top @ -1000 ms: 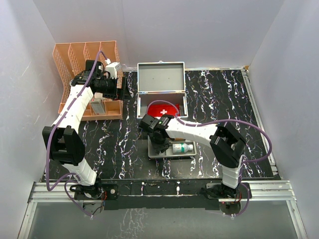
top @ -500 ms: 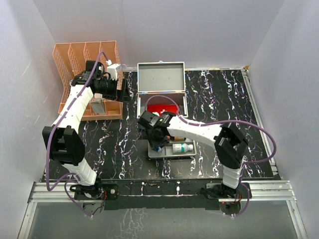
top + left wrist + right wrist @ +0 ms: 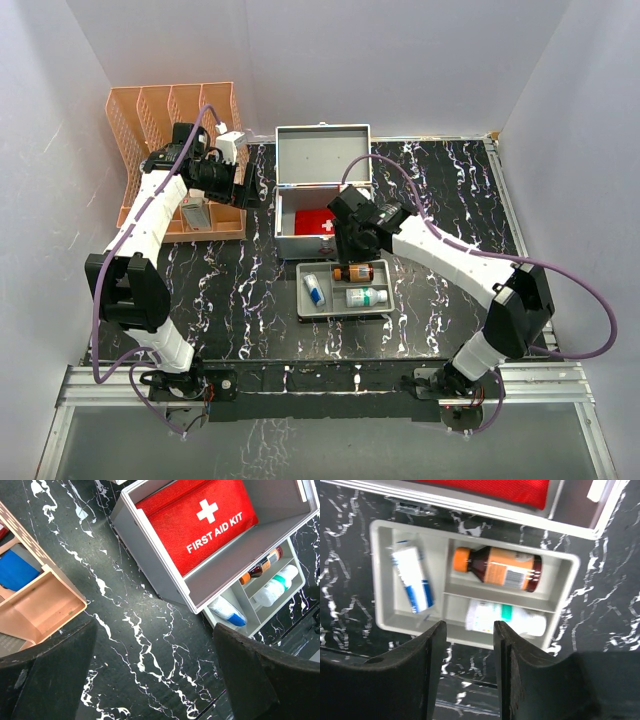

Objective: Organize the medicine kit
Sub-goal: Place the pill bottle in the medicine box compartment, then pick up the medicine box compartment at the center of the board.

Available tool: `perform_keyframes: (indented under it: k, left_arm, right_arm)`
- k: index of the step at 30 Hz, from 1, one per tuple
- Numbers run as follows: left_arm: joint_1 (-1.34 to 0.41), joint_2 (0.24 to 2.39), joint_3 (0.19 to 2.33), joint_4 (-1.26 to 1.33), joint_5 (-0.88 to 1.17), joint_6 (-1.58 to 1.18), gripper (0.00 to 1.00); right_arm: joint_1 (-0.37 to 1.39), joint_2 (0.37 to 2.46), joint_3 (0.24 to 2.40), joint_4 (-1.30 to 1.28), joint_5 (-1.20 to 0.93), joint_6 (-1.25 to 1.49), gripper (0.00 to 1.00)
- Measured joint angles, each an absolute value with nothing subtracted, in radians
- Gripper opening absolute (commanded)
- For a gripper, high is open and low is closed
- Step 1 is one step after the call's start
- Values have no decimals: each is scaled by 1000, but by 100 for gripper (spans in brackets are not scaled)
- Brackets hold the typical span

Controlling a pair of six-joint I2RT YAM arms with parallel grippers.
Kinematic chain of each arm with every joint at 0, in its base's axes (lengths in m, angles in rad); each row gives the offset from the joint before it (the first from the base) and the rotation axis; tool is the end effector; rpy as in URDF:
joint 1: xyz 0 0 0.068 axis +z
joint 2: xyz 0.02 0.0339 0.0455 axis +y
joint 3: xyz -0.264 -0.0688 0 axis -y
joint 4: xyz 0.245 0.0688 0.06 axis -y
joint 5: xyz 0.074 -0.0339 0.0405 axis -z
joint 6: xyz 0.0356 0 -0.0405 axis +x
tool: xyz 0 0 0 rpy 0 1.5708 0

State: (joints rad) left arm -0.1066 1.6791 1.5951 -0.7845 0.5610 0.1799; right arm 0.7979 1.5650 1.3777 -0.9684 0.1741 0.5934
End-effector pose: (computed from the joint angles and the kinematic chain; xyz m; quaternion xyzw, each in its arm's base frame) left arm 0.3609 -0.0577 0.3357 0.2231 0.8794 -0.2477 0.3398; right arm 0.2239 0.2207 0.2910 -0.0817 0.9716 0.0663 0.2121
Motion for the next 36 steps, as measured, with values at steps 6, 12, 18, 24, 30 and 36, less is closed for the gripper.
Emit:
perform_keyframes:
  k: [6, 12, 18, 24, 30, 36]
  left_arm:
    - [-107, 1679, 1596, -788, 561, 195, 99]
    - [-107, 1678, 1595, -790, 562, 202, 99]
    - [-107, 1670, 1579, -785, 569, 202, 99]
    - [-107, 1665, 1568, -784, 576, 202, 99]
    - [-107, 1652, 1550, -778, 590, 202, 99]
    - [-107, 1640, 1518, -763, 606, 202, 99]
  right_arm:
    - [765, 1562, 1360, -965, 144, 306, 59]
    - [765, 1538, 1357, -955, 57, -31, 44]
    - [764, 1411, 1309, -916, 27, -209, 27]
    - [764, 1380, 1235, -897, -27, -380, 27]
    - [764, 1457, 1209, -909, -98, -489, 27]
    - [764, 1508, 1179, -908, -131, -568, 26]
